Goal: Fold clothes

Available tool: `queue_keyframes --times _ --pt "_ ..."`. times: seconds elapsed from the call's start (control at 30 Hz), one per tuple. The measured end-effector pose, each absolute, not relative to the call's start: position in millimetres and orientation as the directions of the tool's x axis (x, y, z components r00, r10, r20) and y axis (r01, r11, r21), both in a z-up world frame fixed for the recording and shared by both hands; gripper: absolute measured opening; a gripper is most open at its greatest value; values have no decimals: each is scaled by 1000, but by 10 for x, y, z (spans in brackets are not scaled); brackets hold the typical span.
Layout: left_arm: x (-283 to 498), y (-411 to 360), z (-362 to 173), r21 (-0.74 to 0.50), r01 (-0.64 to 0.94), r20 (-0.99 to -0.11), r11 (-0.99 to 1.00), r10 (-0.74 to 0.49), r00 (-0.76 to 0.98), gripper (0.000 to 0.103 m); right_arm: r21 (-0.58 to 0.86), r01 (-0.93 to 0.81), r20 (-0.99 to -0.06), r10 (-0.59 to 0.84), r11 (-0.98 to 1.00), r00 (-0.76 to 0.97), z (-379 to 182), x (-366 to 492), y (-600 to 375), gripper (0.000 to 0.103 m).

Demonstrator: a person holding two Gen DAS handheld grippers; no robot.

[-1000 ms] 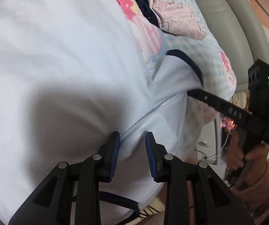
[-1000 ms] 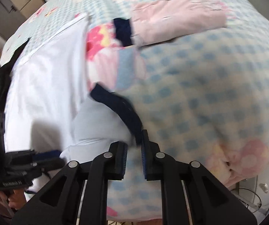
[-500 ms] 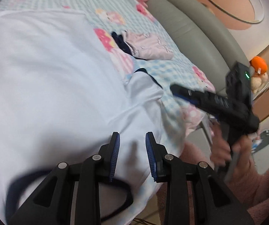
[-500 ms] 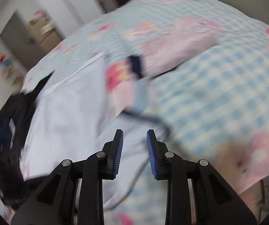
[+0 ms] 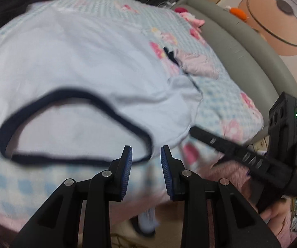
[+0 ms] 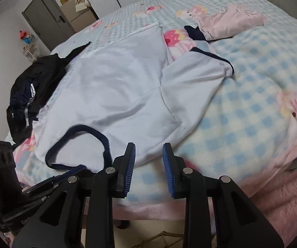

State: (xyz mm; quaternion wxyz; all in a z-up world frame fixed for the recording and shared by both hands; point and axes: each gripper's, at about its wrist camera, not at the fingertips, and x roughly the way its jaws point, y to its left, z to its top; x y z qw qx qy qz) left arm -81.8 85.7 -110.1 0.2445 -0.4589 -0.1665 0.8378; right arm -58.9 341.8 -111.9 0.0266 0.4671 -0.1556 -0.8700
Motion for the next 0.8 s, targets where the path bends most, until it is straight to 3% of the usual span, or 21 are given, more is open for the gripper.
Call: queue_keyframes --times 0.1,0.23,0.37,0.47,0.53,0.6,0.67,0.77,0.8 --pt "-1018 1069 -1192 -457 -256 -742 -852 524 -418 31 286 -137 -799 -158 -948 -580 -993 -535 3518 27" --pt "-954 1098 -1306 -497 -241 -733 -834 552 -397 31 302 -161 -771 -141 -940 -621 -1019 -265 3744 28" --pt "-860 1105 -1417 -545 -223 -715 -808 587 -381 29 465 -212 -759 -263 -860 -596 -1180 -207 4047 31" --pt "-847 1058 -1419 -595 -204 -683 -778 623 -383 29 476 -217 -743 -258 -853 -618 -1094 -270 4148 41" --pt "-921 1018 -1431 -632 -172 -664 -755 643 -382 34 551 -210 -716 -328 -808 -617 -1108 -372 4203 43" --pt "-1008 1015 -1465 -647 -146 -663 -748 647 -376 34 594 -192 -690 -372 -781 -620 -1127 -448 4227 54" --pt "-1075 1059 -1501 -652 -151 -663 -743 656 -361 33 571 -194 -701 -352 -797 -620 -1183 -530 4217 59" --pt "-1070 1164 -1496 -626 -201 -674 -754 652 -349 30 541 -199 -731 -339 -817 -592 -1317 -636 4233 59" --pt "-1052 1189 -1489 -607 -214 -682 -765 640 -353 20 533 -194 -737 -339 -824 -585 -1338 -669 4223 48"
